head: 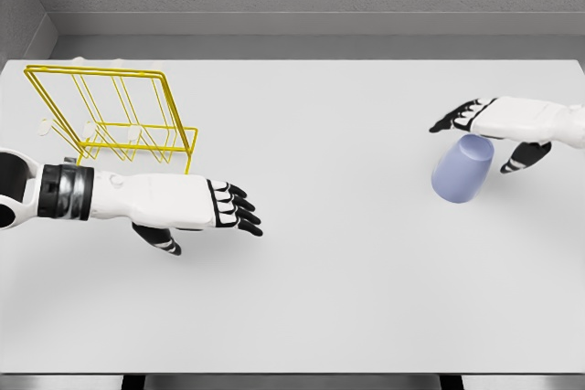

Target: Place the cup on the cup holder with both arms

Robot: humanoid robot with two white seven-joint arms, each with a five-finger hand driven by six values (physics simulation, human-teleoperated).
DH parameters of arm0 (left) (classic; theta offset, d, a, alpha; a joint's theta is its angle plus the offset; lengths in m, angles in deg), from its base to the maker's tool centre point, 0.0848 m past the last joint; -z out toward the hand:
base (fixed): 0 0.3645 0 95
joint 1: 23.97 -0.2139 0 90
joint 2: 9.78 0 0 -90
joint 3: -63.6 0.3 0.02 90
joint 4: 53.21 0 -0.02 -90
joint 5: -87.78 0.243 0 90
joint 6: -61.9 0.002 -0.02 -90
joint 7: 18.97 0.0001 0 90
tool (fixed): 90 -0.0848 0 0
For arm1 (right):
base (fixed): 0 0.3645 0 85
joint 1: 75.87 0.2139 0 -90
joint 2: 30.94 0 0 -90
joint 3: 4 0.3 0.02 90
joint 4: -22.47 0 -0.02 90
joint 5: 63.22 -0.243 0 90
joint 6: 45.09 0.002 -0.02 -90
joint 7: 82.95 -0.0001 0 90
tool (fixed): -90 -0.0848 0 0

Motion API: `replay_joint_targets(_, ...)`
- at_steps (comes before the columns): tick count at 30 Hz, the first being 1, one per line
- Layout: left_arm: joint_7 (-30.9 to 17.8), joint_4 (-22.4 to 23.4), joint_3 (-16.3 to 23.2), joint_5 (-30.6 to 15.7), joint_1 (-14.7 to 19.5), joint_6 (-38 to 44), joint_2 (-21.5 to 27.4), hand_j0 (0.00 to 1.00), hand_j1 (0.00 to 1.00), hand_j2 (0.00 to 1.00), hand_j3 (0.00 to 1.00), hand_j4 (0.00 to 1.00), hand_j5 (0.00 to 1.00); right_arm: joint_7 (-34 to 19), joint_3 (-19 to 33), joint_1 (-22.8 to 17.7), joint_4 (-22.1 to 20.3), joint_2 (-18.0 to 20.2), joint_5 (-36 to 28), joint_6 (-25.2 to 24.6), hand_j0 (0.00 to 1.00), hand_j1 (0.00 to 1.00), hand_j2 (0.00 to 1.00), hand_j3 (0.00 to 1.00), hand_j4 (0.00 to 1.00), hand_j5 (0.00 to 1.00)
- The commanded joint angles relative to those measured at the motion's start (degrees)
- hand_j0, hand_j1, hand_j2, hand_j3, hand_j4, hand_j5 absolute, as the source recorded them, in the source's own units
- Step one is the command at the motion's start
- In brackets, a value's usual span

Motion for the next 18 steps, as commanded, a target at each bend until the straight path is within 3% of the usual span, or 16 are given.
replay_joint_targets(1,0.0,0.0,-0.1,-0.4,0.0,0.1,0.0,1.00,1.00,1.00,1.00,1.00,1.00,0.0,-0.9,0.0,0.0,0.0,-0.2,-0.1,1.00,1.00,1.00,1.00,1.00,1.00)
replay_joint_targets(11,0.0,0.0,-0.1,-0.9,2.2,0.1,0.1,1.00,1.00,1.00,1.00,1.00,1.00,0.0,-1.7,0.1,0.8,-1.4,-0.3,-0.2,1.00,1.00,1.00,1.00,1.00,1.00)
replay_joint_targets(18,0.0,0.0,0.0,-0.9,2.0,0.1,-0.1,1.00,1.00,1.00,1.00,1.00,1.00,0.0,-2.0,0.1,1.1,-1.7,-0.3,-0.2,0.94,0.94,0.94,0.94,0.94,0.94)
